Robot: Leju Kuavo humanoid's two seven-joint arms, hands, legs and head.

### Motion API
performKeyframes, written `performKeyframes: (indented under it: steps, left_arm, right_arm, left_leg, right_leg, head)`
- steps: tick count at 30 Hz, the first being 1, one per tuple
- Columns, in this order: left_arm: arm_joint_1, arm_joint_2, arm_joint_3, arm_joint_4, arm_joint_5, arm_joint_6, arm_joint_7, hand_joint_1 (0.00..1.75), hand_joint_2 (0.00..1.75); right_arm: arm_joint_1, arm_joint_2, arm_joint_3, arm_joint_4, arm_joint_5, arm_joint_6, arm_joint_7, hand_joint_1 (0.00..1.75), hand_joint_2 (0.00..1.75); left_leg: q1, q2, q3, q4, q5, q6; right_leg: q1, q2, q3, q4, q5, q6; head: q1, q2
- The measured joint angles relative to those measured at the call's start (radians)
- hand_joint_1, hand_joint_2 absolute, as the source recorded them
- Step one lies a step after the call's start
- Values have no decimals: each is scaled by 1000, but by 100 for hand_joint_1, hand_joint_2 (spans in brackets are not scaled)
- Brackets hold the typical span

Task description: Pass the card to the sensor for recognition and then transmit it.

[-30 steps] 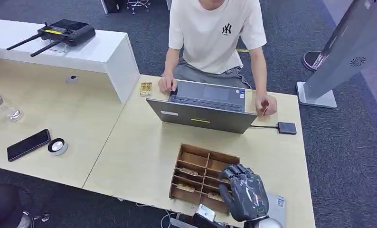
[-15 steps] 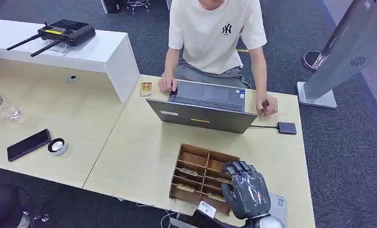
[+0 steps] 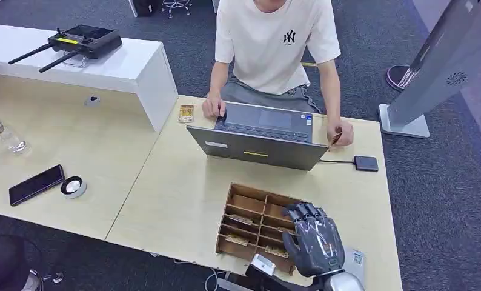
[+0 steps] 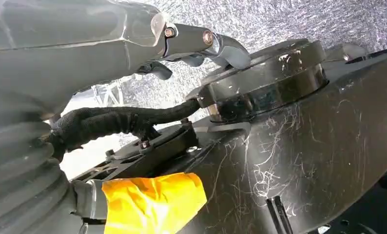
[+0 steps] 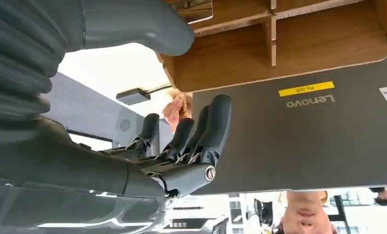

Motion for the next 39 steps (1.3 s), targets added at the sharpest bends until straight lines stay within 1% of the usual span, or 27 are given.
performKeyframes:
  steps: [10,11,14,15,17,18,21,22,23,24,25,26,27,28,31,33,38,39]
  left_arm:
    - [0,4,0,-3,-2,0,1,0,175]
    - [0,4,0,-3,-2,0,1,0,175]
    - [0,4,0,-3,-2,0,1,0,175]
    - [0,4,0,-3,-2,0,1,0,175]
    - [0,4,0,-3,-1,0,1,0,175]
    - [0,4,0,-3,0,0,1,0,175]
    - [0,4,0,-3,1,0,1,0,175]
    - [0,4,0,-3,1,0,1,0,175]
    - [0,4,0,-3,1,0,1,0,175]
    - [0,4,0,-3,1,0,1,0,175]
    - [0,4,0,-3,1,0,1,0,175]
    - [0,4,0,-3,1,0,1,0,175]
    - [0,4,0,-3,1,0,1,0,175]
    - [0,4,0,-3,1,0,1,0,175]
    - [0,4,0,-3,1,0,2,0,175]
    - [0,4,0,-3,1,0,2,0,175]
    - [0,4,0,-3,1,0,2,0,175]
    - [0,4,0,-3,1,0,3,0,175]
  right_arm:
    - [-8,9,2,21,-7,9,0,72,175]
    - [-8,9,2,23,-7,9,0,77,175]
    - [-9,9,2,23,-7,9,0,79,175]
    - [-10,10,2,25,-7,9,0,84,175]
    - [-10,11,3,29,-7,10,0,84,175]
    - [-10,13,3,29,-7,10,0,80,175]
    - [-10,14,3,31,-7,11,0,82,175]
    - [-10,14,4,31,-7,11,0,79,175]
    - [-10,14,4,31,-7,11,0,84,175]
    - [-10,14,4,31,-7,11,0,80,175]
    - [-10,14,4,31,-7,12,0,80,175]
    - [-10,14,5,31,-8,13,0,77,175]
    - [-10,14,5,32,-8,15,0,65,175]
    - [-10,14,5,33,-8,17,-1,59,175]
    - [-10,14,6,40,-8,22,-1,61,175]
    - [-10,14,6,45,-8,23,-1,66,175]
    - [-10,14,6,59,-8,23,-1,66,175]
    - [-10,14,7,61,-8,23,-1,70,175]
  left_leg:
    - [0,0,0,0,0,0]
    - [0,0,0,0,0,0]
    - [0,0,0,0,0,0]
    - [0,0,0,0,0,0]
    - [0,0,0,0,0,0]
    - [0,0,0,0,0,0]
    - [0,0,0,0,0,0]
    - [0,0,0,0,0,0]
    - [0,0,0,0,0,0]
    - [0,0,0,0,0,0]
    - [0,0,0,0,0,0]
    - [0,0,0,0,0,0]
    - [0,0,0,0,0,0]
    - [0,0,0,0,0,0]
    - [0,0,0,0,0,0]
    - [0,0,0,0,0,0]
    - [0,0,0,0,0,0]
    - [0,0,0,0,0,0]
  right_leg:
    - [0,0,0,0,0,0]
    - [0,0,0,0,0,0]
    - [0,0,0,0,0,0]
    - [0,0,0,0,0,0]
    - [0,0,0,0,0,0]
    - [0,0,0,0,0,0]
    - [0,0,0,0,0,0]
    - [0,0,0,0,0,0]
    - [0,0,0,0,0,0]
    - [0,0,0,0,0,0]
    - [0,0,0,0,0,0]
    - [0,0,0,0,0,0]
    - [0,0,0,0,0,0]
    - [0,0,0,0,0,0]
    - [0,0,0,0,0,0]
    - [0,0,0,0,0,0]
    - [0,0,0,0,0,0]
    - [0,0,0,0,0,0]
  head:
    - [0,0]
    - [0,0]
    - [0,0]
    - [0,0]
    - [0,0]
    - [0,0]
    - [0,0]
    - [0,0]
    - [0,0]
    - [0,0]
    - [0,0]
    - [0,0]
    - [0,0]
    - [0,0]
    - [0,0]
    - [0,0]
    - [0,0]
    - [0,0]
